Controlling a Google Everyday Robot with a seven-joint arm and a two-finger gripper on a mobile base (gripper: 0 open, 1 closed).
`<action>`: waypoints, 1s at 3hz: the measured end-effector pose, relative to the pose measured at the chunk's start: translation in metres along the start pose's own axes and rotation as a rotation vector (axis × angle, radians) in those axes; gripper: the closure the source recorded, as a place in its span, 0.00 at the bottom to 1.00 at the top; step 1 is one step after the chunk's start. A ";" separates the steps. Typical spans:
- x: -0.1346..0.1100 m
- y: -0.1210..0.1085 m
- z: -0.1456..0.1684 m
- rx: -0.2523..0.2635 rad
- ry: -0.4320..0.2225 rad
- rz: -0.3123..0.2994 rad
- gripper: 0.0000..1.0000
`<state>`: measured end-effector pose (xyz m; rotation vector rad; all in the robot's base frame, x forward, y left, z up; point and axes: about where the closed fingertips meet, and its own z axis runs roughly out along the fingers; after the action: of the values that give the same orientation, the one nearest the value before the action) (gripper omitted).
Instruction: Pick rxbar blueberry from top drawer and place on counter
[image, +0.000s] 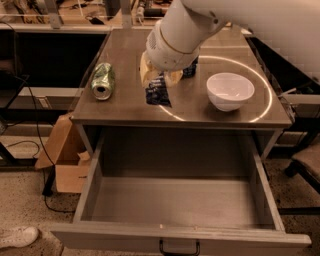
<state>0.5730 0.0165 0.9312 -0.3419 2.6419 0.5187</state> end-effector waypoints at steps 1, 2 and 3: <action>-0.013 -0.018 0.041 0.030 0.054 0.031 1.00; -0.013 -0.018 0.042 0.030 0.055 0.032 1.00; -0.022 -0.023 0.044 0.053 0.059 0.034 1.00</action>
Offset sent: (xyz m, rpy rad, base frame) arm 0.0447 -0.0009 -0.0512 -0.0363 0.0845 -0.0458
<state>0.6151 0.0169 0.8972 -0.3014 2.7173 0.4545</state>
